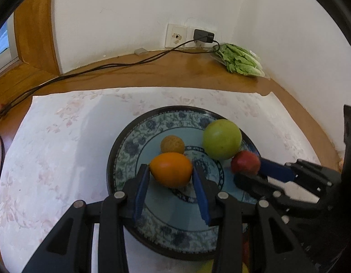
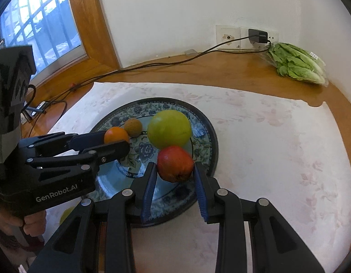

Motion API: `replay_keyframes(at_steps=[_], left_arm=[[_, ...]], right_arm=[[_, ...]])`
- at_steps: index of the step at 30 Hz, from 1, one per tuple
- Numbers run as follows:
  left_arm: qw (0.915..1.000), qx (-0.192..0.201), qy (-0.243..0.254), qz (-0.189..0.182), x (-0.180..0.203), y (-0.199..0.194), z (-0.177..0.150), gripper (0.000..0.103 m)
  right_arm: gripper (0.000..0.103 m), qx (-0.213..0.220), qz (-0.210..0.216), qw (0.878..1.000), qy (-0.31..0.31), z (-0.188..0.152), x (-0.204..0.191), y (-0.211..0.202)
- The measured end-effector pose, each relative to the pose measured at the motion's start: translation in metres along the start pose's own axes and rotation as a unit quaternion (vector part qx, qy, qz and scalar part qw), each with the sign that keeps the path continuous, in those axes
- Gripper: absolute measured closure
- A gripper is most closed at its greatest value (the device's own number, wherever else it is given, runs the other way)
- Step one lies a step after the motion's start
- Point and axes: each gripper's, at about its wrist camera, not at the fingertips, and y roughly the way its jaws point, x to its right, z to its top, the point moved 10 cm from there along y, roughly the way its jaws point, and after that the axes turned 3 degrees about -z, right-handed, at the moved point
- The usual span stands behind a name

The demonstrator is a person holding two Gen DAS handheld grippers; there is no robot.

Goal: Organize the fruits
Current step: 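Place the red apple and orange on the blue plate, opening both tools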

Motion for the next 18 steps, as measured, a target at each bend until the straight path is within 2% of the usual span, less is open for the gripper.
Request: replay_keyframes(at_steps=[2, 9, 18], left_arm=[[0.9999, -0.003, -0.005, -0.009, 0.0, 0.0031, -0.0005, 0.062], [0.9998, 0.007, 0.017, 0.009, 0.0033, 0.0044, -0.0011, 0.062], [0.9997, 0.008, 0.02, 0.011, 0.0038, 0.0035, -0.0018, 0.062]], right_arm=[[0.069, 0.002, 0.004, 1.0, -0.001, 0.0004, -0.0024, 0.0028], [0.069, 0.001, 0.009, 1.0, 0.002, 0.0012, -0.0031, 0.0052], [0.069, 0.001, 0.008, 1.0, 0.001, 0.001, -0.003, 0.0056]])
